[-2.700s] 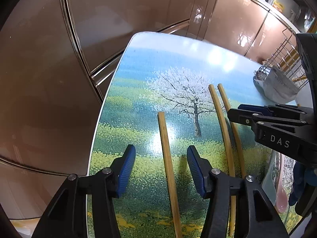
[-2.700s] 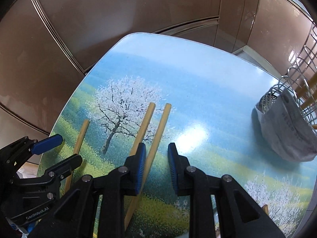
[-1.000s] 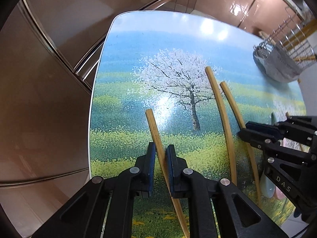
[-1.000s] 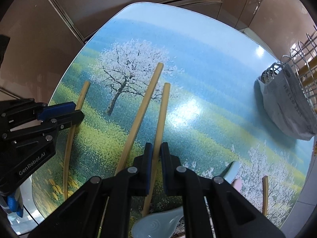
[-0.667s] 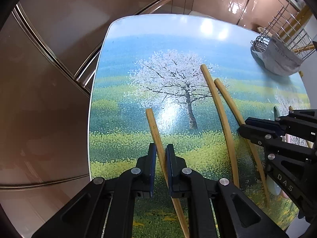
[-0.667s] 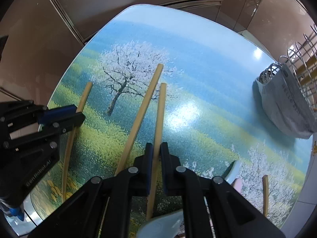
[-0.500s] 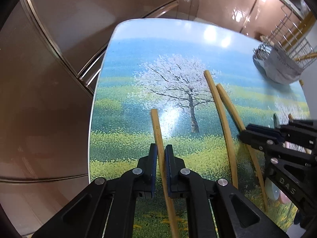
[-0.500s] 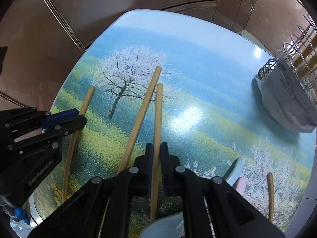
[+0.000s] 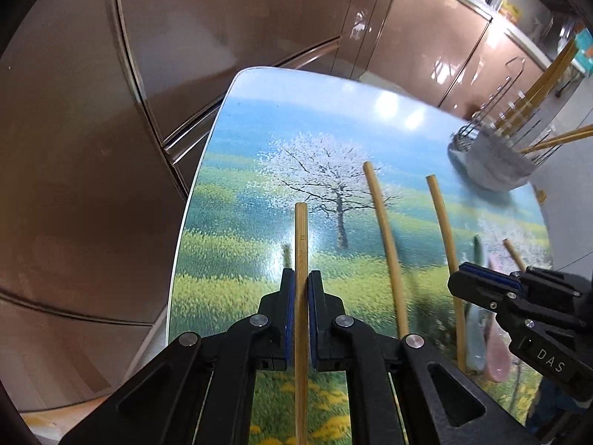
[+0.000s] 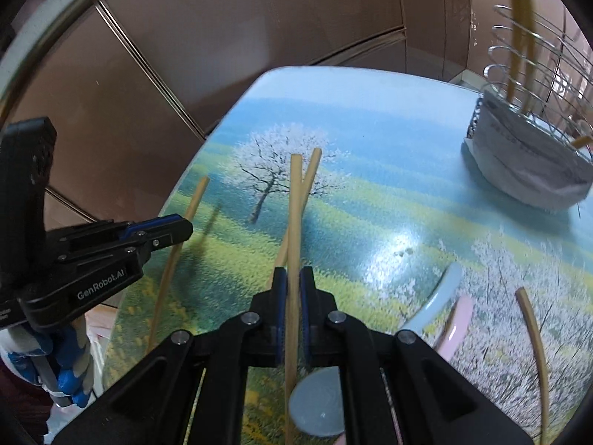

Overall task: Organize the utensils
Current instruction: 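Lift the right tool's chopstick off the table while the left tool lifts its chopstick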

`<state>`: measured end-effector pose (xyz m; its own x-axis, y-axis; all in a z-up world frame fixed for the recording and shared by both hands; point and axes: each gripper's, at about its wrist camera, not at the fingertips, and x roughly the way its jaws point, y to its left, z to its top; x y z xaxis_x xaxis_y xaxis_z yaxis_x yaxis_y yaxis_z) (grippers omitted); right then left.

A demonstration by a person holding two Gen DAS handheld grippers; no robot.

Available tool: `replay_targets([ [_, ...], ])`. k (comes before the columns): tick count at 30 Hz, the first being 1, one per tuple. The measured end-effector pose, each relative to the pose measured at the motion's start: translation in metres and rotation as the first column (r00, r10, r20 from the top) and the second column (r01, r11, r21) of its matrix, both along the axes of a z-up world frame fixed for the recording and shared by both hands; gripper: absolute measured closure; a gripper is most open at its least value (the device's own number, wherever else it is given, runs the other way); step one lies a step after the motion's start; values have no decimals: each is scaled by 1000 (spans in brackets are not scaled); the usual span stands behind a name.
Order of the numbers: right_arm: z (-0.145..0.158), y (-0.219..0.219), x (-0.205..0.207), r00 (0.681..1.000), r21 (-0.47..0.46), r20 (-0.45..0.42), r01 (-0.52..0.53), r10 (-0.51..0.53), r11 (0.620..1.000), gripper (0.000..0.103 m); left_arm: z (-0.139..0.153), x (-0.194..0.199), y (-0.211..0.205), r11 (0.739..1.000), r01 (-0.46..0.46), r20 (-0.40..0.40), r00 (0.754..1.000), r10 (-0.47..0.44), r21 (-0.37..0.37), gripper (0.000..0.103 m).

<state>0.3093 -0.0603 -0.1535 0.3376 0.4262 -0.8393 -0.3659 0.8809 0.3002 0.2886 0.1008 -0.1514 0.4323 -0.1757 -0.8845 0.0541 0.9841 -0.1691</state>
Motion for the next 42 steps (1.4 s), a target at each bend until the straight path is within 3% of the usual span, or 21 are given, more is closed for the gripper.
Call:
replay_targets([
  [10,50,-34,-44,992,163,112,43,-61,986,97,59,-42,-2,996,19,148,989,-6,-89,97],
  [15,92,-61,-68,970,224,211,71,-120,972,97,109,-61,-12,985,66,263,965,-21,-162,97],
  [19,134,-92,-81,936,268,302,97,-179,959,97,153,-65,-31,966,121,363,931,-31,-229,97],
  [26,211,-145,-84,830,314,478,145,-288,938,97,224,-49,-71,917,225,521,853,-23,-328,97],
  [32,252,-178,-62,739,353,582,148,-341,924,97,256,-7,-111,887,281,603,797,-3,-367,97],
  [36,267,-198,-40,684,372,637,130,-355,919,97,270,22,-137,878,287,630,776,21,-383,97],
  [42,282,-228,-4,597,390,714,95,-366,916,97,274,52,-172,906,233,704,704,93,-353,97],
])
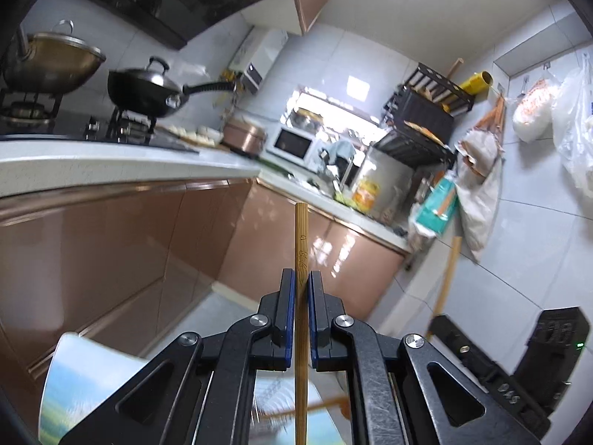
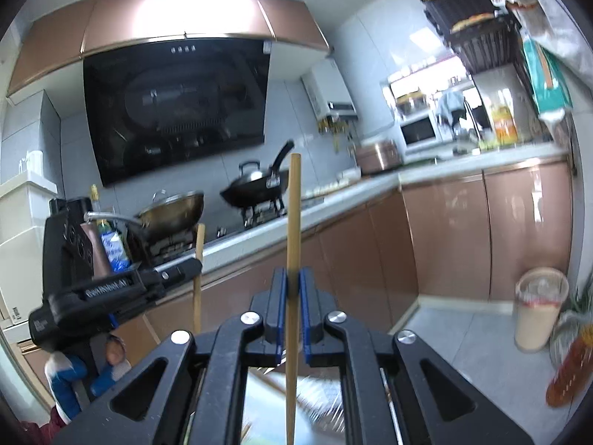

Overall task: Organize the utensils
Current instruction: 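Carry the right tool's chopstick over the wire basket while the left tool carries its chopstick there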

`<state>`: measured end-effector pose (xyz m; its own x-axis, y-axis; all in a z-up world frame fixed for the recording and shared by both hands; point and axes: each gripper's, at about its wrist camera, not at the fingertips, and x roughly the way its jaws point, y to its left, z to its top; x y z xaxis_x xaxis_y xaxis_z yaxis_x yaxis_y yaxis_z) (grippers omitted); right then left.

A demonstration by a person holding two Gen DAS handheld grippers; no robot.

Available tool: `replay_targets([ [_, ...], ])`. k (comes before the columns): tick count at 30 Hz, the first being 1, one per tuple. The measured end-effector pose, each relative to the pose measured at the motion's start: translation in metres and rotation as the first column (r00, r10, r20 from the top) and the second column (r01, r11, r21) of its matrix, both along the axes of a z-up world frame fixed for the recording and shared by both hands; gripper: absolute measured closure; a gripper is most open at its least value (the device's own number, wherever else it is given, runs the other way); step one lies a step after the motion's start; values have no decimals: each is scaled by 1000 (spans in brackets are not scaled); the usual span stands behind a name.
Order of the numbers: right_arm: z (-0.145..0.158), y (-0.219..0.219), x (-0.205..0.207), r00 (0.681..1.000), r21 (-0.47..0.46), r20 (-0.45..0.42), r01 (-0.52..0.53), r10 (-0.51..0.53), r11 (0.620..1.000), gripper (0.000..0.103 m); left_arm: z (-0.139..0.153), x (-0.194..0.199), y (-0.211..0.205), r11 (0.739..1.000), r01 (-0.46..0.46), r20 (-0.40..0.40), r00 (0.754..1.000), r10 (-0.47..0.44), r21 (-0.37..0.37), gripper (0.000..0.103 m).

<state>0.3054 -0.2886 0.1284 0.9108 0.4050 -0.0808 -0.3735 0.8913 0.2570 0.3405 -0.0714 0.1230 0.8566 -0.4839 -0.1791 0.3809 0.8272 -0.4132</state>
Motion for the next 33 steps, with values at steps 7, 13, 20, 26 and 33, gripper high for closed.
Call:
replay_targets([
  [7,-14,-36,47,996,47,90,-7,3,999,97,-18,23,-28,980,-195,134,973,187,50,97],
  [13,-42,-57,83,991,83,128,-42,31,996,97,-46,33,-39,947,-316,197,934,299,59,97],
  [20,-92,-61,117,990,137,99,-113,100,984,97,-71,37,-47,918,-385,234,904,357,89,97],
  [26,-124,-48,132,989,130,45,-144,139,981,97,-89,41,-55,907,-405,258,894,367,115,97],
  [33,-137,-35,128,987,44,7,-159,159,986,97,-110,46,-63,895,-423,264,888,377,142,97],
])
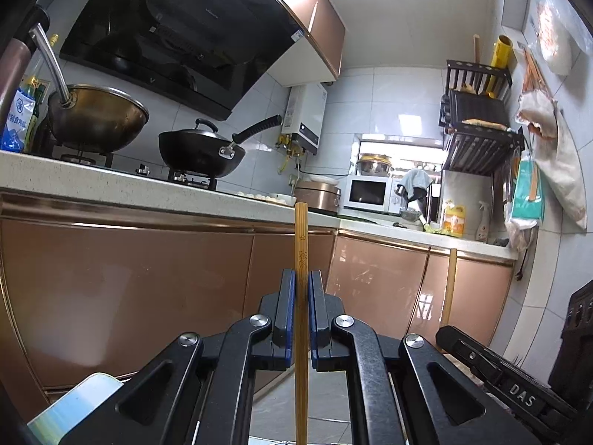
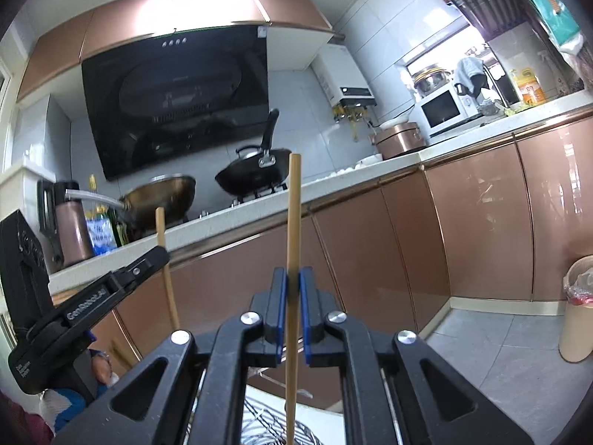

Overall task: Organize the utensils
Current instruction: 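Carry the right tool's chopstick over the wire basket while the left tool carries its chopstick there, then open the right tool to drop its chopstick into the basket while the left tool releases its chopstick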

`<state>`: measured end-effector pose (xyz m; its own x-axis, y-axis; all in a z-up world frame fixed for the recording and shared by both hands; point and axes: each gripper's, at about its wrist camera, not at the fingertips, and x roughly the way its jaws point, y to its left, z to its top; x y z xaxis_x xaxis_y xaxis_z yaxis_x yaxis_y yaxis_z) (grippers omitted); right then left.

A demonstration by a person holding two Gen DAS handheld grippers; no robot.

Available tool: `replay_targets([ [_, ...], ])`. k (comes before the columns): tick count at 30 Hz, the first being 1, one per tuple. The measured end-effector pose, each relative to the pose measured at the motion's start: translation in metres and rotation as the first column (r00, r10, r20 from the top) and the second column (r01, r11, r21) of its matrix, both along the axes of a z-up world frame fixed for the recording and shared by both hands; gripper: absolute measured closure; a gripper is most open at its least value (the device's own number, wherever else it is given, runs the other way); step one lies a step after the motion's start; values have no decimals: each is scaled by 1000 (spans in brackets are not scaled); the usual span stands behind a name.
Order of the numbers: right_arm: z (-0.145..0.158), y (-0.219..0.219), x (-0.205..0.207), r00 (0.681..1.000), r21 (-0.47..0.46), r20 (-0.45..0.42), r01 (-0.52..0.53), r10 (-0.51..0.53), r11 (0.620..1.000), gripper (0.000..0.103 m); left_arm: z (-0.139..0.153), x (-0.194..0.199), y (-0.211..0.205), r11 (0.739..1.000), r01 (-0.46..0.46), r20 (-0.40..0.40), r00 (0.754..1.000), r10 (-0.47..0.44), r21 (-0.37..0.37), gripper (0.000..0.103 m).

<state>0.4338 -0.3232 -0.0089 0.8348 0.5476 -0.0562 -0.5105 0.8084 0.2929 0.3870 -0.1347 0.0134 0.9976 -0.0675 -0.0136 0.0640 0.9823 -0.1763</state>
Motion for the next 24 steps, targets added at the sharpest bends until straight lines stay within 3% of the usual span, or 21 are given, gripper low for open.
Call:
replay_targets([
  [13,-8,-6,-2,1000,1,0,-9,9,1000,96,-13,0,-8,999,-26,15,1000,25,42,97],
  [24,-8,-9,-10,1000,2,0,-8,8,1000,95,-13,-5,-1,999,-24,13,1000,24,33,96],
])
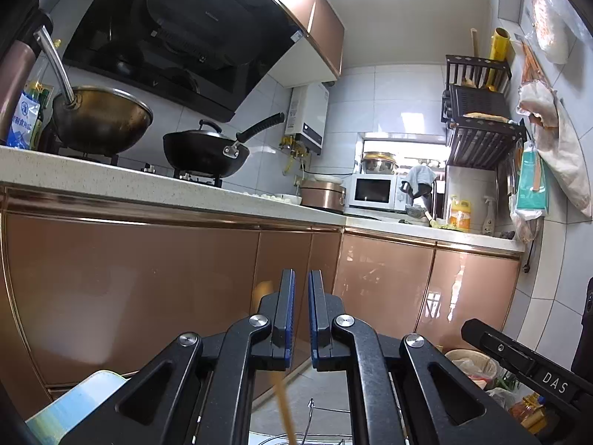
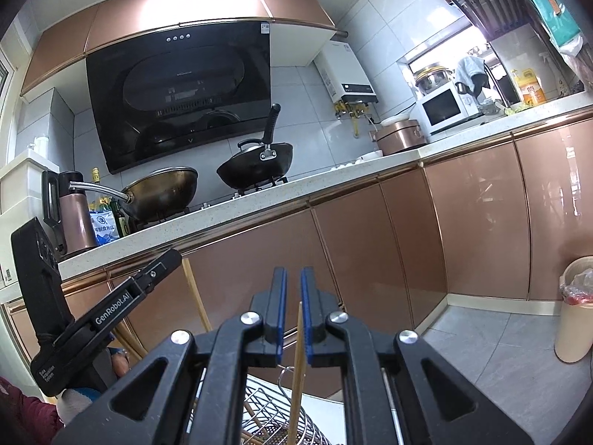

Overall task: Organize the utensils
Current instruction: 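Open the right tool to drop its chopstick into the basket while the left tool releases its chopstick, then move both open tools back over the remaining chopsticks beside the spoons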

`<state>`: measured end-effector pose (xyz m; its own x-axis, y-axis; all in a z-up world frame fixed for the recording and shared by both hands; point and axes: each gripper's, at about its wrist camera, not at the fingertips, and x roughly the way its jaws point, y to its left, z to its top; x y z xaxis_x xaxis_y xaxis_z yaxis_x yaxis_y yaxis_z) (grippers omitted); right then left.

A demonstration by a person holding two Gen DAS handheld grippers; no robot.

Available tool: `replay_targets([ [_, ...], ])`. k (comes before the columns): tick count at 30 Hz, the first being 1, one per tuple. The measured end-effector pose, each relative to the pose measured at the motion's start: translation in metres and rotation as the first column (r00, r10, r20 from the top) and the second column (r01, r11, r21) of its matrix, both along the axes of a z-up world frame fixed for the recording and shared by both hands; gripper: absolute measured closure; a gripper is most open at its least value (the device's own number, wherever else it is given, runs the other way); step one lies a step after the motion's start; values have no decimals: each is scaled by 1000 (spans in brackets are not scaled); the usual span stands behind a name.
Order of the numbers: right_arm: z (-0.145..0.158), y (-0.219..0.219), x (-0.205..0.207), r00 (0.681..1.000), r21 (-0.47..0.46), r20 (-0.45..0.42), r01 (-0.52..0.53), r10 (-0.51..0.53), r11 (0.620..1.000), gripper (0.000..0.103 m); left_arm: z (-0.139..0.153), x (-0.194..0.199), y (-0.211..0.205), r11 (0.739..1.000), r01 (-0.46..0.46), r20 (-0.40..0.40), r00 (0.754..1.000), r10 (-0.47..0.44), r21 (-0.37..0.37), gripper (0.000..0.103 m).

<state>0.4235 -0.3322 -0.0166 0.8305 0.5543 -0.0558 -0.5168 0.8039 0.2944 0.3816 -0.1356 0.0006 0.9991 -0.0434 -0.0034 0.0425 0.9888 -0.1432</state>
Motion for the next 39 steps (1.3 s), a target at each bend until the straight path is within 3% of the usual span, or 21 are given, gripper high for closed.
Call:
replay_targets([
  [4,4,-5,-6,1000,-1,-5,18,-18,1000,95,7,-5,1,1000,16,3,1000,-16,9,91],
  [10,25,-13,-27,997,-16,-2,73,-73,997,95,33,-25,11,999,34,11,999,-34,10,72],
  [14,48,-21,-61,993,-25,16,119,-118,993,94,57,-49,25,999,30,3,1000,-30,43,52],
  [19,66,-20,-107,989,-65,10,150,-150,987,74,76,-87,49,994,14,-11,1000,-13,107,38],
  [25,56,1,-153,979,-168,-125,138,-160,976,69,73,-124,81,987,11,-129,992,9,159,33],
  [32,18,20,-198,941,-233,-292,100,-168,967,69,26,-158,113,979,19,-351,935,55,204,33],
  [39,-2,39,-245,913,-306,-366,67,-182,950,69,-23,-199,133,975,41,-505,859,78,220,33],
])
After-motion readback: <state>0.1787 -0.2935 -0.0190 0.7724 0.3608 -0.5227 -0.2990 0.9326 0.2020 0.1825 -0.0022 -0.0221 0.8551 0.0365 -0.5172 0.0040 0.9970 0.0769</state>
